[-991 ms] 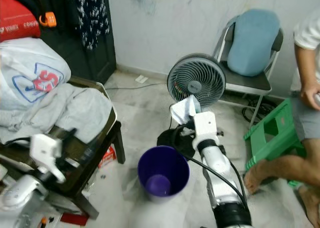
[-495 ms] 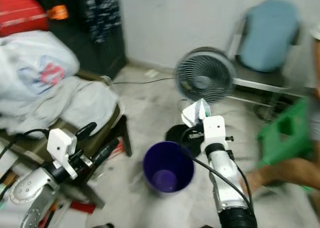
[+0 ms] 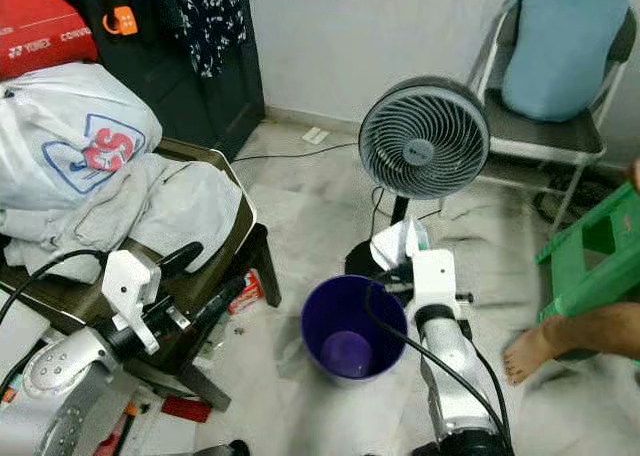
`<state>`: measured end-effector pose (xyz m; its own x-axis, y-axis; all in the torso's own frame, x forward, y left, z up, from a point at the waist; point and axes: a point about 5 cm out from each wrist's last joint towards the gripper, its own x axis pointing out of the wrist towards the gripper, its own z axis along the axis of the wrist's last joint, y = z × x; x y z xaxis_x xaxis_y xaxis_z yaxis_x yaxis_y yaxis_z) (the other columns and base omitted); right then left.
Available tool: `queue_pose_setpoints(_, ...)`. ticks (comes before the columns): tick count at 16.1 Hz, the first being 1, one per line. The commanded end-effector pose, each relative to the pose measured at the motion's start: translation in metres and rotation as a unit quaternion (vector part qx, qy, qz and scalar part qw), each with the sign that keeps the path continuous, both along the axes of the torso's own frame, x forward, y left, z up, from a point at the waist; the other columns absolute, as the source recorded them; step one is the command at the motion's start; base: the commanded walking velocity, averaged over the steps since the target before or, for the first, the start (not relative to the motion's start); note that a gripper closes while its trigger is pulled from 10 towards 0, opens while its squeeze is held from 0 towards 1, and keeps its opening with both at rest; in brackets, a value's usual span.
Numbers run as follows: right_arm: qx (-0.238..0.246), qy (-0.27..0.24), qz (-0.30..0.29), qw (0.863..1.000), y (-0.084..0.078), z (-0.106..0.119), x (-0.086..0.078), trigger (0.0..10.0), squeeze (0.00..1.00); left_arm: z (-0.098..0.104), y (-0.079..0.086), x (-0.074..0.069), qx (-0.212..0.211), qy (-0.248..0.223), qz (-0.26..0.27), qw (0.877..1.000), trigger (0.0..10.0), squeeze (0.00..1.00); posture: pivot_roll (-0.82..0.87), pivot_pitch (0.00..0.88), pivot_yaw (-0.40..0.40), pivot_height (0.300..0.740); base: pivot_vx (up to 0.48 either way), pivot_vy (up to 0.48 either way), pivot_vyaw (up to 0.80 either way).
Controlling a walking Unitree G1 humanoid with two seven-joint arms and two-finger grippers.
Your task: Clean up the room
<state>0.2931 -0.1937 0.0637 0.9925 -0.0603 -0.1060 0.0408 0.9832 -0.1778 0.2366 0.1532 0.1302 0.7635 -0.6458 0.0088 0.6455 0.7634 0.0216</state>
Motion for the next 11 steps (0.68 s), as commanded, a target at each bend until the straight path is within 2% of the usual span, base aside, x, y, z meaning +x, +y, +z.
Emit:
queue_pose_setpoints(1,0.005,0.017,-0.033,0.999,-0.012,-0.011,-0.008,10.0,0.0,0.0,-0.001,-0.007,0.009,0.009,-0.015,1.0,10.0,0.0,0.02,0.187,0.089,0.74,0.0,0.0,0.0)
queue_pose_setpoints(3,0.008,0.037,-0.055,0.998,-0.019,-0.024,-0.016,10.0,0.0,0.001,0.002,-0.013,0.012,0.016,-0.019,1.0,10.0,0.0,0.04,0.201,0.106,0.74,0.0,0.0,0.0)
queue_pose_setpoints(6,0.007,0.047,-0.058,0.997,-0.018,-0.031,-0.015,10.0,0.0,0.004,0.005,-0.017,0.015,0.022,-0.02,0.999,10.0,0.0,0.07,0.224,0.129,0.74,0.0,0.0,0.0)
queue_pose_setpoints(11,0.023,0.053,-0.056,0.997,-0.012,-0.025,0.011,10.0,0.0,0.008,0.007,-0.019,0.02,0.029,-0.021,0.999,10.0,0.0,0.1,0.236,0.131,0.74,0.0,0.0,0.0)
